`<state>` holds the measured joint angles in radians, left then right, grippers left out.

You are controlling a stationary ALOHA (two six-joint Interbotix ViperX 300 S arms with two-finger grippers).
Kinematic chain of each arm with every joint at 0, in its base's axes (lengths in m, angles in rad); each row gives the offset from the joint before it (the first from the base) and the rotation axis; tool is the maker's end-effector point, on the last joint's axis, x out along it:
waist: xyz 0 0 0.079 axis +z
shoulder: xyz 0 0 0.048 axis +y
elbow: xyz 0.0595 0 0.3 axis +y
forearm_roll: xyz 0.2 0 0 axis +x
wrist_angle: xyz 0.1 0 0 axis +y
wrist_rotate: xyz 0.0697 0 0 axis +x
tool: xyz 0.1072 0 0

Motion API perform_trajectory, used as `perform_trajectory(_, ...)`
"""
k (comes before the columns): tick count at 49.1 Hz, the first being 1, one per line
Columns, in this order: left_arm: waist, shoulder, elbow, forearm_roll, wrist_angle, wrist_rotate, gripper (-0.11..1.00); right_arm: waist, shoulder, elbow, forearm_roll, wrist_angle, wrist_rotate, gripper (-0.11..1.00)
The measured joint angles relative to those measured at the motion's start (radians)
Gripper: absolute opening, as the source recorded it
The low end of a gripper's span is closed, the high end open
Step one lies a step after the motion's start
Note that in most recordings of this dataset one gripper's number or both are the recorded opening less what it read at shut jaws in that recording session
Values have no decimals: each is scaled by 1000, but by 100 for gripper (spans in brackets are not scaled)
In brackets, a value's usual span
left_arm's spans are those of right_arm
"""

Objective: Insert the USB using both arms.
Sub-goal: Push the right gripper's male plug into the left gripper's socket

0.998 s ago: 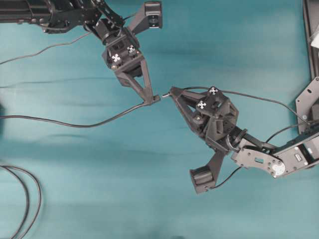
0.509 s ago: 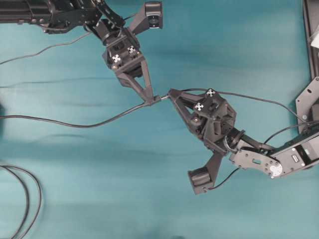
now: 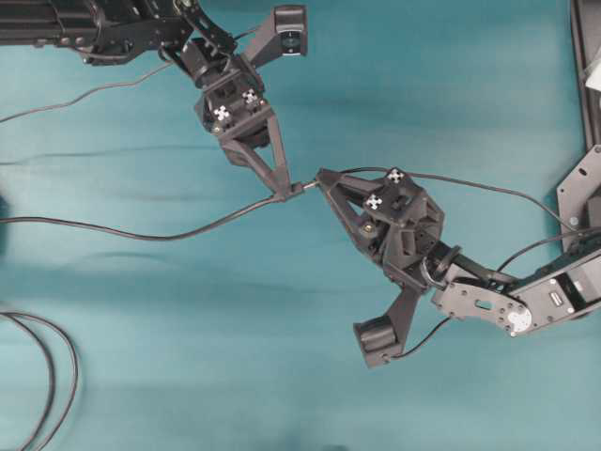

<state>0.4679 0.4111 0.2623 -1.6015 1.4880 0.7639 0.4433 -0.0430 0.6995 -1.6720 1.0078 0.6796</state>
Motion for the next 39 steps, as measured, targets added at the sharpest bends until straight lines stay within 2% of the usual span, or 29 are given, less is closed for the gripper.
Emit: perform_trajectory(39,2,5,0,2,-37,0,25,-11,12,-9,0,-20,-3,20)
